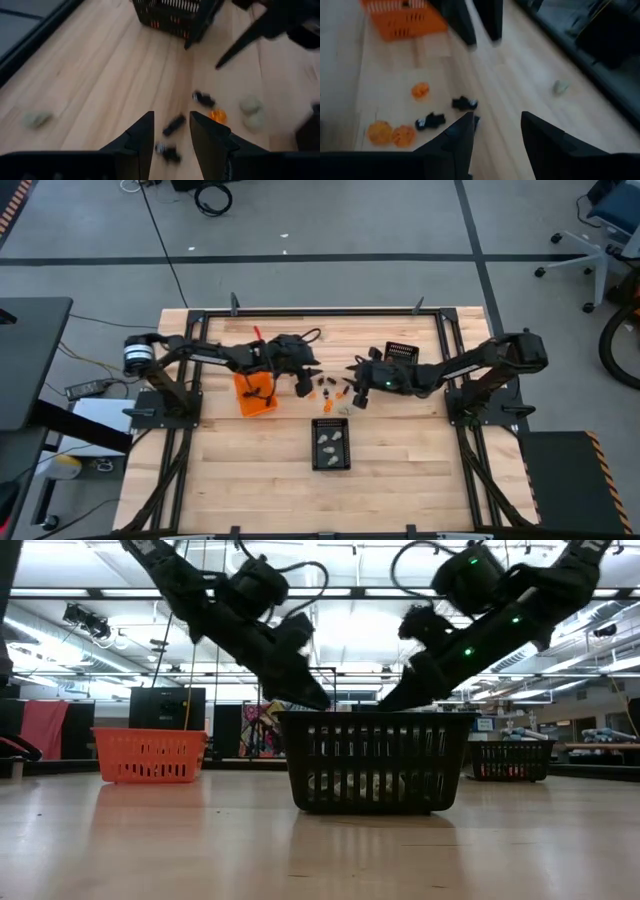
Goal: Sort Halloween decoration
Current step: Put the black skeleton toy into the orange bin
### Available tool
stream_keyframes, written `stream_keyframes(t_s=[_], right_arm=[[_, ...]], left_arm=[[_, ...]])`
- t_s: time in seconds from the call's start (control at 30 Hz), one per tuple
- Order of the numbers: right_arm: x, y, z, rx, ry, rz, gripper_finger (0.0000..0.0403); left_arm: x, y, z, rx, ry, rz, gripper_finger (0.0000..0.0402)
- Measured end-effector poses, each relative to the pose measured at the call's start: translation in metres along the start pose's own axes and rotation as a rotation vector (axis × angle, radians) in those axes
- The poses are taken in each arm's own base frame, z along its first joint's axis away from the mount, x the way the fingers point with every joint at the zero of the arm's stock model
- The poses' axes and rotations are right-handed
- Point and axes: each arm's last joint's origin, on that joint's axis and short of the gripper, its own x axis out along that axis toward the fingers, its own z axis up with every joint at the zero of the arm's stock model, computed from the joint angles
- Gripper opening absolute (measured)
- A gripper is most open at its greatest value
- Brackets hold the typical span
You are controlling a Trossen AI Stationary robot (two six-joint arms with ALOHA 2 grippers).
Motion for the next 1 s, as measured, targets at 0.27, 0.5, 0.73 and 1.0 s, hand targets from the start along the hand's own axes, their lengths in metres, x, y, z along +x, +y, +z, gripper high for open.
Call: stream_keyframes(t_s=[0.27,0.5,0.73,1.0], right_arm=[[-0.021,-0.004,-0.003,-0.039,-0.089,-0.041,0.0167],[-0.029,-0.004,-0.002,-0.028,-0.142,0.001,0.0167],[-0.033,-0.002,-0.011,-0.034,-0.128,0.019,0.0167],[-0.035,0.003,-0.008,-0.028,-0.149,0.035,0.0167]], left_arm=[[0.046,0.002,-0.01,0.004,0.041,-0.022,0.0132],[0.08,-0.001,-0.009,0.055,0.054,-0.044,0.0132],[0.095,-0.006,-0.022,0.104,0.134,-0.075,0.0132],[0.095,-0.007,-0.029,0.112,0.2,-0.08,0.0132]])
